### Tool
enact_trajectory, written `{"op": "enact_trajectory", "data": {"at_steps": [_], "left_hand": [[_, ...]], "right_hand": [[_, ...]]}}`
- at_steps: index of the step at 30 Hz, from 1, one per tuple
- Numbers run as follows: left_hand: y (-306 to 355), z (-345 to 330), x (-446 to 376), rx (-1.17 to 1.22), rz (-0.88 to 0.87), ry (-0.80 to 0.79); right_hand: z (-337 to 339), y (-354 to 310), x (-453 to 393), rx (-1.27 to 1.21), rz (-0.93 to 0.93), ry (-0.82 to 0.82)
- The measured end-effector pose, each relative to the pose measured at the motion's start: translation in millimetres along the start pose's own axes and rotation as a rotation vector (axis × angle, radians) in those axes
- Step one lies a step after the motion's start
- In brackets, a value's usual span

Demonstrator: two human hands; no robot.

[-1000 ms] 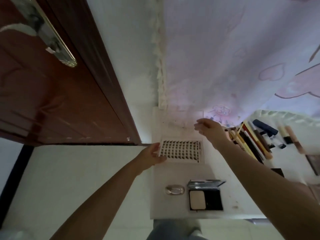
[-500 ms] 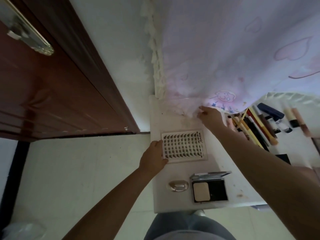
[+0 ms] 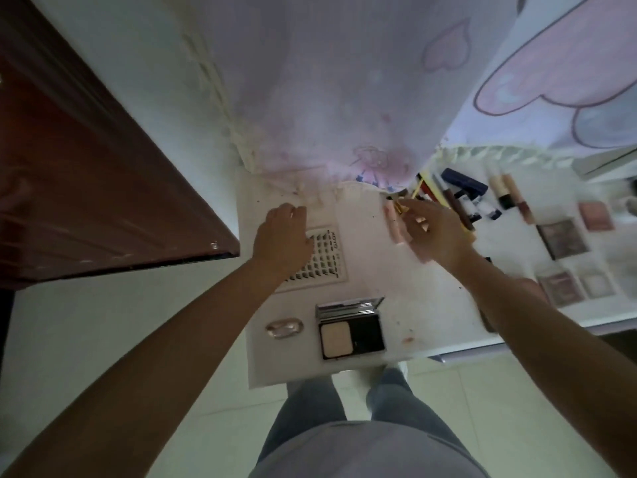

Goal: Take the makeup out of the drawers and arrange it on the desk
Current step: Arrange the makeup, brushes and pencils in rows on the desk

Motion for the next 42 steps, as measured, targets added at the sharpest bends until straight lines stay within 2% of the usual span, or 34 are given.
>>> {"op": "enact_trajectory", "data": {"at_steps": [4,7,9,14,17,23,25,30,31,33,36,40,42], "left_hand": [[92.1,0.9,1.6,-0.042,-0.131,0.097],[149.5,-21.3,18.7,0.039,-0.174,0.138],[179.0,-41.7,38.4,0.155,-0.167,0.142],[201.8,-111.8,78.8,0.100,-0.065,0.133],[193.3,-159.7,93.5,0.070,0.083,-0.089],[191.8,-184.7,101.7,-0.041,0.160,-0.145],[193.2,-180.2,100.4,0.015,0.161,-0.150],[229.4,-135.1,97.4,0.682,0.136,-0.057],[239.1,-124.4,95.4,0.698,0.108,-0.017],[252.9,-111.6,90.8,0.587,0.082,0.069],[262.7,-99.6,87.4,0.496,0.036,0.192],[266.3,-89.7,80.4,0.438,-0.049,0.222],[256.5,-86.8,80.0,0.415,-0.045,0.223]], "right_hand": [[55.0,54.2,37.7,0.136,-0.120,-0.014],[59.4,98.7,57.3,0.428,-0.216,-0.268],[53.7,115.7,66.6,0.600,-0.204,-0.416],[39.3,128.0,67.0,0.477,-0.215,-0.448],[41.1,129.1,64.1,0.437,-0.188,-0.472],[68.3,120.4,62.8,0.299,-0.025,-0.577],[83.0,117.5,63.9,0.238,0.024,-0.564],[115.3,99.2,71.1,0.035,0.138,-0.443],[118.0,95.8,73.7,0.000,0.142,-0.437],[123.3,93.1,77.0,-0.071,0.109,-0.407],[134.8,96.6,74.4,-0.223,-0.023,-0.321],[136.7,100.6,78.6,-0.343,-0.100,-0.269],[148.6,114.8,67.3,-0.485,-0.240,-0.151]]}}
Point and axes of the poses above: each hand's wrist, its own x-axis away from the middle knuckle, its own z-axis out of the back of the hand, y = z × x, the point moved 6 cm from there along -x, towards the middle knuckle, and after that the axes turned 5 degrees about y, right-handed, at the moved point
